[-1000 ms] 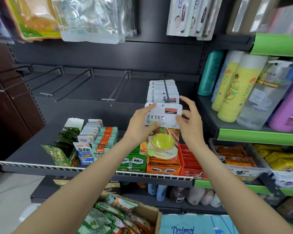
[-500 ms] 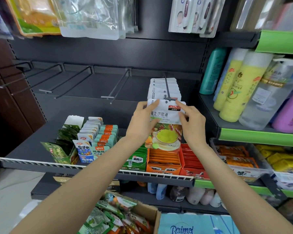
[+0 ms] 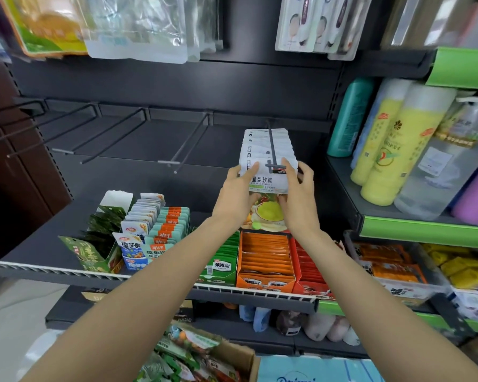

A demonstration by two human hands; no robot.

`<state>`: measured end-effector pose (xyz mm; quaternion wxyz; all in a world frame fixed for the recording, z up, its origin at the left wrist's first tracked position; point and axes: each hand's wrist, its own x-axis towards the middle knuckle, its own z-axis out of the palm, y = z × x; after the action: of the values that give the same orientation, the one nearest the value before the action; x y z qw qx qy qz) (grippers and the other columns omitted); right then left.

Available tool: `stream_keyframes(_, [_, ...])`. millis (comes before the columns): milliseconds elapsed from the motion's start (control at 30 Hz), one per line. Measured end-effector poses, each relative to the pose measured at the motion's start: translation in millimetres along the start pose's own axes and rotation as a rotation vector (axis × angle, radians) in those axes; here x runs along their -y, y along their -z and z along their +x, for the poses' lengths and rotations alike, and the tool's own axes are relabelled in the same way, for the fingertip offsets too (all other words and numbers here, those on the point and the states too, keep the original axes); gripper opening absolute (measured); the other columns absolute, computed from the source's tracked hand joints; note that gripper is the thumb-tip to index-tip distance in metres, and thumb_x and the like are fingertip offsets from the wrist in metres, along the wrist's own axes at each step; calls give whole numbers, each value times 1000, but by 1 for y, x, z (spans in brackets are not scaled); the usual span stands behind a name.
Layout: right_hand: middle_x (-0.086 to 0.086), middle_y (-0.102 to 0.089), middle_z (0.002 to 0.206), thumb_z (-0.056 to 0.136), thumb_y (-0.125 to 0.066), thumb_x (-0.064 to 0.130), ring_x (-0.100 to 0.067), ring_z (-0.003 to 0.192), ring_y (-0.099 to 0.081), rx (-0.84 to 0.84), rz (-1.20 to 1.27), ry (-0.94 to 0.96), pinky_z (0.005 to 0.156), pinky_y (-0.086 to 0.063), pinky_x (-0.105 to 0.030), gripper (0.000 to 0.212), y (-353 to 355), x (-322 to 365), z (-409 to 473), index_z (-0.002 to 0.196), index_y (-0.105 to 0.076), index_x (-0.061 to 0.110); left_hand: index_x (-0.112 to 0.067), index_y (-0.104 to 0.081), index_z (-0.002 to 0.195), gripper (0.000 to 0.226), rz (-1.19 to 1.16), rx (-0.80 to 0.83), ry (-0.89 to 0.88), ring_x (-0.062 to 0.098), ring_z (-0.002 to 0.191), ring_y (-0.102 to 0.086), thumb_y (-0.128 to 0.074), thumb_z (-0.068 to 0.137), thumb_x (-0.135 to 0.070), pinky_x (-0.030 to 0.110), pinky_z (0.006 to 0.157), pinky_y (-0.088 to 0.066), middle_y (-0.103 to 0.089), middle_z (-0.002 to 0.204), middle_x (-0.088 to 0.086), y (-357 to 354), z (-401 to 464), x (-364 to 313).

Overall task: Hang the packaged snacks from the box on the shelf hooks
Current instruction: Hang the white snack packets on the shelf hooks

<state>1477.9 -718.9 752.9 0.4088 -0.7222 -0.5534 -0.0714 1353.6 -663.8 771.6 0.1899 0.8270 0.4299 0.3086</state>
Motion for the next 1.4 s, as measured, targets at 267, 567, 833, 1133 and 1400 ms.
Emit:
stream_keyframes(267, [-12, -9, 152, 86, -57, -3, -24, 140, -21, 12, -9, -72, 101, -42, -35, 73, -7, 5, 1, 146, -23, 20, -28, -35, 144, 59, 35, -62, 17, 24, 129, -41, -57, 92, -13, 37, 98, -45, -30, 149, 6, -1, 0, 2])
stream_keyframes(567, [0, -60, 114, 89, -56, 7, -11, 101, -56, 262, 166, -87, 89, -45, -23, 29, 9, 73, -95, 117, -60, 16, -16, -62, 111, 23, 37, 24, -60, 20, 93, -62, -54, 90, -15, 38, 81, -51, -65, 100, 3, 57, -101, 42])
stream_keyframes(833, [1, -67, 100, 93, -55, 11, -10, 91, -59, 467, 260, -214, 77, -44, -18, 18, -25, 182, -227, 107, -66, 13, -13, -69, 95, 13, -135, 114, 111, 12, 73, -59, -59, 89, -16, 13, 59, -38, -68, 80, 3, 136, -230, 123])
stream_keyframes(1133, [-6, -60, 123, 93, -57, 29, -21, 113, -56, 685, 200, -441, 86, -42, -23, 39, -78, 255, -365, 128, -53, 12, -7, -59, 121, 28, -53, 385, 220, 23, 110, -58, -46, 98, -16, 22, 83, -40, -63, 120, 9, 171, -355, 218])
stream_keyframes(1400, [-8, -59, 118, 86, -63, 21, -24, 103, -57, 854, 77, -454, 80, -44, -32, 52, -79, 289, -392, 133, -45, 12, -12, -59, 125, 31, -92, 544, 131, 19, 110, -59, -55, 94, -15, 17, 86, -39, -59, 127, 5, 170, -395, 241])
